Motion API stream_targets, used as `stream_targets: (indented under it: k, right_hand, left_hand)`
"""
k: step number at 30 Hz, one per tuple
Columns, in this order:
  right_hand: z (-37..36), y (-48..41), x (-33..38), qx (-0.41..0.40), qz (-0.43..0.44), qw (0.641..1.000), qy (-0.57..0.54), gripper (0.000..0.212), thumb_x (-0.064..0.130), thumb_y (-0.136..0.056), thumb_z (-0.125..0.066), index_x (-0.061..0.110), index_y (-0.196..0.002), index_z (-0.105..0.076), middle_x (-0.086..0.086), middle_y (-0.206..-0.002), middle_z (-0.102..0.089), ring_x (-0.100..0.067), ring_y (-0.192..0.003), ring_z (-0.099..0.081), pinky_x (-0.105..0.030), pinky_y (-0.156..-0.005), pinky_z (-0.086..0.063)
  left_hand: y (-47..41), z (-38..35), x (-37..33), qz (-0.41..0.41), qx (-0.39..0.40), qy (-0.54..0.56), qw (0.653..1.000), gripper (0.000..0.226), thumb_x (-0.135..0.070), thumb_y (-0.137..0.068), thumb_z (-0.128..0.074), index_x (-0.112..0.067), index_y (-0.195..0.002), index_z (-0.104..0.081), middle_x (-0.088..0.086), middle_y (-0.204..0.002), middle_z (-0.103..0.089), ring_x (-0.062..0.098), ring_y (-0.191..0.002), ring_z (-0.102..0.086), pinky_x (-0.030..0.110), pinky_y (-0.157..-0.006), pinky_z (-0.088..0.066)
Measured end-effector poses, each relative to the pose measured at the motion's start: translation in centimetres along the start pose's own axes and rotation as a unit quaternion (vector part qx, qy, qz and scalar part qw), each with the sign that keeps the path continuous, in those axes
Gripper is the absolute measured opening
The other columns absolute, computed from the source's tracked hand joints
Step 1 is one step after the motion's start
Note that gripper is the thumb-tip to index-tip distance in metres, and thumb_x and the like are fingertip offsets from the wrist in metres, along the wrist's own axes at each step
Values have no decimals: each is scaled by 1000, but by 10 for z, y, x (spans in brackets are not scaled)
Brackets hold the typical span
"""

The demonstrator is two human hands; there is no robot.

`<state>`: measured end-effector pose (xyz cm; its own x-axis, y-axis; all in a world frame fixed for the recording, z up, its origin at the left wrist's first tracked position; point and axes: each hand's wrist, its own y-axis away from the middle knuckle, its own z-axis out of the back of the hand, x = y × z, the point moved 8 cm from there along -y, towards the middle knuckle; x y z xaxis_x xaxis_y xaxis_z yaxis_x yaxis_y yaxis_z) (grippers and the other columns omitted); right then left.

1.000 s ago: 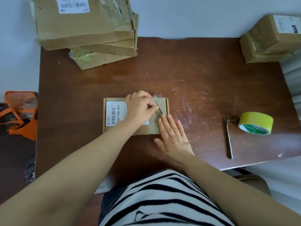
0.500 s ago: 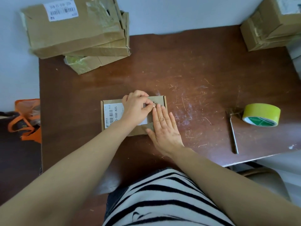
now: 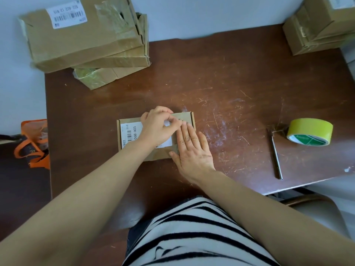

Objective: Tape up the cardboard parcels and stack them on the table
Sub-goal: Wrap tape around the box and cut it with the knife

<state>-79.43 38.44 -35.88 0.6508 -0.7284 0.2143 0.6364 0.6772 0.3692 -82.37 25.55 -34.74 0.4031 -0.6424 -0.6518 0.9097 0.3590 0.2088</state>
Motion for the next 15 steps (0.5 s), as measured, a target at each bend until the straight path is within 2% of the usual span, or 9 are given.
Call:
stream_targets:
  k: [4,15]
  right_hand:
    - [3,-1,3,-10,21,1000,19,65,48,-98,-3,9,-137,32,-4,-143,42,-18,-134,39,-33,-106,32]
    - [4,-4,1,0,34,999,3,67,50,-99,-8,11,-140,28,-2,-145,39,-15,-131,42,-28,-104,33]
  left_hand:
    - [-3,0,0,4,-27,-11,1000,23,-29,-92,-60,-13,-83,-73,-4,-117,-59,15,-112,-50,28,-98,-16]
    - [3,3,-4,-27,-76,-28,996,24,-29,-93,-57,-11,-90,-73,-1,-116,-60,17,-109,-53,32,-100,-20]
